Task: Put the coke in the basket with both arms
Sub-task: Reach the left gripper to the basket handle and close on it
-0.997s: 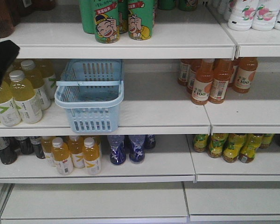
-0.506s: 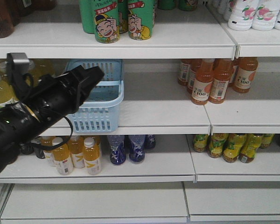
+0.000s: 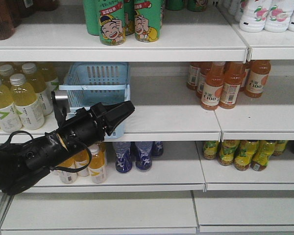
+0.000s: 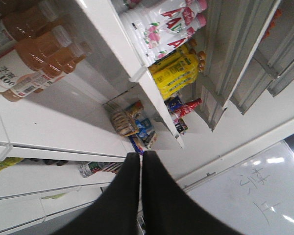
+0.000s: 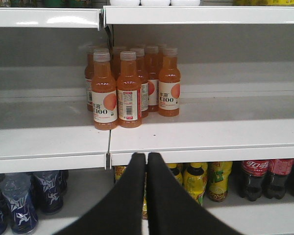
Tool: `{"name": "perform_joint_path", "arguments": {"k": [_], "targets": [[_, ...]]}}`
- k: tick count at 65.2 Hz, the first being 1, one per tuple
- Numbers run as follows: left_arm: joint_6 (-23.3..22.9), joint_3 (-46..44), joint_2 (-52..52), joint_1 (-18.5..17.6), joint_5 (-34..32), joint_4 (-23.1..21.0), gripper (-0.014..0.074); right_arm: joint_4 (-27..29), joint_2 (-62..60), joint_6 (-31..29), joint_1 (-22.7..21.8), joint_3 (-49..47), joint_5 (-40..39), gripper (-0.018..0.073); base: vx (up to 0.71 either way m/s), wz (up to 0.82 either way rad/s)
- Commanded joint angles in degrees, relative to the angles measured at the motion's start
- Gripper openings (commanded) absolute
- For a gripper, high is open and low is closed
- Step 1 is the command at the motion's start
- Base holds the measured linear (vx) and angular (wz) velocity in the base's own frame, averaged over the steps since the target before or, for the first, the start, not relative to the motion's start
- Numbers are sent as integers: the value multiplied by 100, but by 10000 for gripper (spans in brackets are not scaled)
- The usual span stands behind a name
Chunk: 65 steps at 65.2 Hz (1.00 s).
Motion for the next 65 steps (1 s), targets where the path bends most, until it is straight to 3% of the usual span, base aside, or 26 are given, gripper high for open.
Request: {"name": "perform_joint_path", "arguments": {"k": [1,9,26,32,39,56,65], "targets": [[-37,-174,-143,142,-736,-288,16,-78,-104,-27,1,61,-398,-5,0,0],[-93,-174,-105,427,-760,-753,120,-78,-104,-27,1,61,-398,-5,0,0],[-93,-174,-105,797,-289,-1725,552,-78,-104,-27,1,61,-398,-5,0,0],[-93,-174,-105,797,-12,-1956,635,-78,-104,-27,1,61,-398,-5,0,0],[-93,-174,-49,797,167,-2046,656,-78,-104,-27,1,61,-398,-5,0,0],[-88,-180,319,797,109,-2718,599,-78,-104,-27,1,61,-398,-5,0,0],[-94,-185,487,797,-43,-2750,576,-78,-104,-27,1,61,-399,-5,0,0]]}}
